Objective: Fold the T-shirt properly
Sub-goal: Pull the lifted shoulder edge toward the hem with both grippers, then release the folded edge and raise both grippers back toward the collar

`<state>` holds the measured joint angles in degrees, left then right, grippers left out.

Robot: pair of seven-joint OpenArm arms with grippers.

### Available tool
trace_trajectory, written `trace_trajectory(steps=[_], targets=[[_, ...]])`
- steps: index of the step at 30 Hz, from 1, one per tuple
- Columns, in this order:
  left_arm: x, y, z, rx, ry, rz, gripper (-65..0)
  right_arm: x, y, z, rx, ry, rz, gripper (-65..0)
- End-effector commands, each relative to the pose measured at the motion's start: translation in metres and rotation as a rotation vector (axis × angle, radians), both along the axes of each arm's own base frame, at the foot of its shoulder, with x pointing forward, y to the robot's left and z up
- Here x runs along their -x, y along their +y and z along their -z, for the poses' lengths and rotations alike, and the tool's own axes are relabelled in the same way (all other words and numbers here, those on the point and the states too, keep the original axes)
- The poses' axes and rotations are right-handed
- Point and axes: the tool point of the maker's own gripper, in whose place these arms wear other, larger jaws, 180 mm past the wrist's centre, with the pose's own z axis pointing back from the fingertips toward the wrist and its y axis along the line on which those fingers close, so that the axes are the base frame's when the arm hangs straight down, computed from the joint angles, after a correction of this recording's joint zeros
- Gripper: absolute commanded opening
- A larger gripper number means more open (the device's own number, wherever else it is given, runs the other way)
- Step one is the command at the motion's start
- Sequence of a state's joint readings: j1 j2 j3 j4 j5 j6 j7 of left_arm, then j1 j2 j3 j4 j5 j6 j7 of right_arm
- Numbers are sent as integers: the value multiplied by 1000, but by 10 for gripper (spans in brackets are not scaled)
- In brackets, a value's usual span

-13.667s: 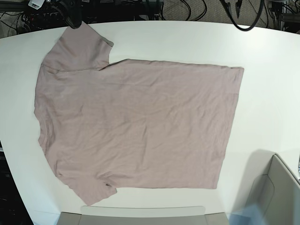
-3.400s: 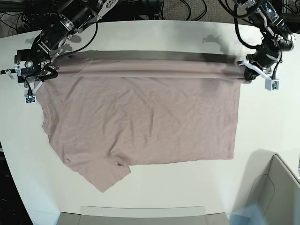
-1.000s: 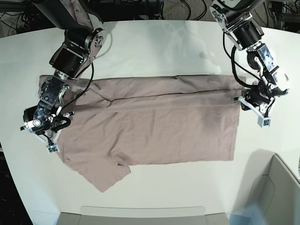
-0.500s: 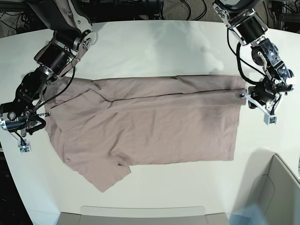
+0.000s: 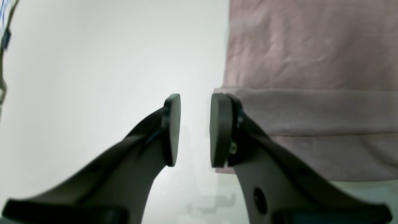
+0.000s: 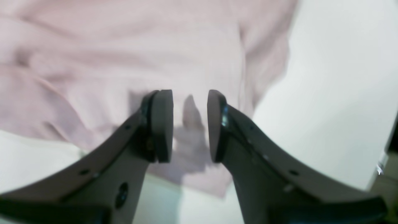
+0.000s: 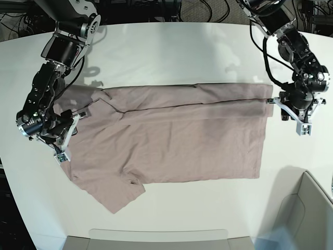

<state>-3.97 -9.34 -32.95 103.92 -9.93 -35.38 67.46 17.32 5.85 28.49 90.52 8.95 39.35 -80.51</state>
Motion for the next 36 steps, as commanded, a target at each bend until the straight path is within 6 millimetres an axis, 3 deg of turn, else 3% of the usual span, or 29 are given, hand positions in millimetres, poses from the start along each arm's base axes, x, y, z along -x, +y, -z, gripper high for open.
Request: trace_trajectory(steps=[1,4,8,12,18,26,31,36], targets=[[-3,3,-14,-31,-38,7,-487,-10,9,-14,-49,-60,-39,-457],[1,-6,-14,-24,-45,13,-487,-4,17,-2,-150,-36,-63,-457],[9,-12,-6,-14,-27,15,-487,23,14,40,-292,80,-28,-457],[11,-20,0,4,-19,29,-497,47,0,66,-346,160,22,-457],[9,-36,7,20,-8,90,-547,54,-29,64,-284,173,45,-457],[-8,-74,57,113,87,225,-620,55,-41,62,-241,180,54,-457],[3,-74,102,194,180,215,-650,61,-49,69,-184,215,71,-457],[16,-62,119,199,242,202,-650,74,-57,78,-143,258,85,-457]])
